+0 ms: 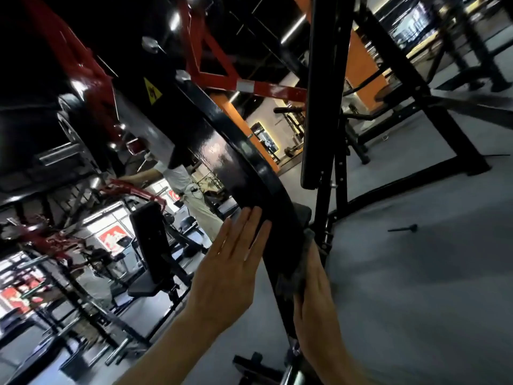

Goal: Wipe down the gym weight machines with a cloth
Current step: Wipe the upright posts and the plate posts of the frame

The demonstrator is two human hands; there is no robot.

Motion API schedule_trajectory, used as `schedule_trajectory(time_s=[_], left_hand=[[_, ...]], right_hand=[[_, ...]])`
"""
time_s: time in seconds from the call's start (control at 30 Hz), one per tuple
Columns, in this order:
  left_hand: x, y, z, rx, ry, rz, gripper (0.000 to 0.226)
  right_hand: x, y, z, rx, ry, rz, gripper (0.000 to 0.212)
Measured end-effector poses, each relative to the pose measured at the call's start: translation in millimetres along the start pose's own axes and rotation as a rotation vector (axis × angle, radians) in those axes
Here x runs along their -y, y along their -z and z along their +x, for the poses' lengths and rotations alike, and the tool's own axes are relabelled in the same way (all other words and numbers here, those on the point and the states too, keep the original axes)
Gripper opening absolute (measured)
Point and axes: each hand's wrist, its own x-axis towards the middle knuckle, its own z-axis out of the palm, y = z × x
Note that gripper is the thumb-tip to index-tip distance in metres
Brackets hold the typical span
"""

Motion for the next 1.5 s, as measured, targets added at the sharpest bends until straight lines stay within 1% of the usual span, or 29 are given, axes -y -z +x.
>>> schedule_trajectory(time_s=[0.03,0.07,0.1,0.17,0.2,0.23,0.27,0.3,0.33,0.37,0.43,0.5,0.57,0.63,0.7,0.77,0.87,0.9,0.97,1.03,1.13,1.2,1.3,1.37,1.4,1.5], left_hand=[[5.3,0.5,0.5,-0.007,-0.037,0.005,0.085],[11.3,1.3,1.3,-0.016,-0.065,0.004,0.083],[16.1,2.4,0.7,-0.025,-0.091,-0.006,0.082],[31.4,10.0,6.5,-0.06,-0.126,0.005,0.084],[36.6,13.4,11.3,-0.084,-0.137,0.018,0.084],[42.9,17.2,18.9,-0.119,-0.148,0.027,0.078],[48.5,22.3,28.3,-0.163,-0.145,0.013,0.065],[54.1,27.6,39.0,-0.191,-0.118,-0.018,0.053],[59.8,33.1,50.3,-0.222,-0.08,-0.051,0.049],[65.8,37.2,60.2,-0.251,-0.053,-0.069,0.049],[78.0,40.2,70.4,-0.265,-0.07,-0.053,0.049],[86.1,38.8,69.5,-0.246,-0.137,-0.025,0.051],[89.1,40.0,67.3,-0.242,-0.178,-0.02,0.051],[89.1,40.8,65.8,-0.263,-0.165,-0.01,0.054],[93.7,40.6,65.4,-0.294,-0.128,-0.009,0.06],[102.8,44.4,69.9,-0.302,-0.085,-0.007,0.067],[125.0,51.9,84.2,-0.318,-0.029,-0.008,0.057],[133.4,54.6,89.2,-0.333,0.001,-0.016,0.057],[147.2,60.2,98.5,-0.354,0.059,-0.025,0.061],[159.4,65.1,104.9,-0.378,0.097,-0.018,0.06],[176.0,68.4,109.9,-0.417,0.129,0.002,0.059],[188.5,69.9,116.0,-0.424,0.146,0.021,0.06],[213.8,73.9,126.5,-0.453,0.187,0.026,0.06],[230.1,75.6,133.2,-0.469,0.213,0.023,0.06],[237.2,75.5,136.2,-0.474,0.223,0.023,0.06],[257.4,73.2,142.8,-0.492,0.261,0.026,0.059]], right_hand=[[-8.0,1.7,-8.1,0.023,-0.046,-0.007,0.068],[-14.8,1.9,-13.7,0.034,-0.069,-0.073,0.072],[-18.1,1.5,-17.1,0.039,-0.076,-0.144,0.073],[-5.2,-5.0,2.9,-0.001,-0.039,-0.174,0.072],[4.9,-8.6,18.4,-0.047,0.038,-0.206,0.07],[25.0,-12.4,41.0,-0.114,0.135,-0.251,0.065],[43.0,-17.0,64.0,-0.163,0.237,-0.29,0.058],[60.8,-19.6,86.1,-0.174,0.317,-0.325,0.054],[74.7,-20.6,106.1,-0.147,0.376,-0.351,0.053],[83.2,-20.3,121.1,-0.108,0.419,-0.372,0.053],[85.6,-14.4,130.8,-0.025,0.47,-0.34,0.058],[75.4,-2.9,121.5,0.033,0.484,-0.284,0.06],[63.1,7.9,107.3,0.079,0.476,-0.28,0.064],[53.1,14.8,96.0,0.122,0.449,-0.297,0.071],[54.7,18.7,94.6,0.133,0.436,-0.324,0.07],[68.3,17.7,109.8,0.158,0.456,-0.353,0.071],[109.1,-2.4,157.9,0.206,0.509,-0.441,0.068],[123.9,-12.2,173.5,0.211,0.526,-0.475,0.066],[141.4,-26.6,192.2,0.195,0.551,-0.51,0.063],[142.4,-27.3,190.0,0.176,0.551,-0.511,0.065],[134.8,-17.4,174.0,0.182,0.562,-0.532,0.08],[136.2,-22.3,178.1,0.154,0.605,-0.578,0.087],[155.3,-48.9,202.6,0.113,0.67,-0.663,0.084],[174.3,-69.0,222.0,0.07,0.631,-0.691,0.079],[184.8,-77.3,228.6,0.037,0.593,-0.693,0.08],[196.9,-92.1,233.4,-0.044,0.56,-0.731,0.081]])
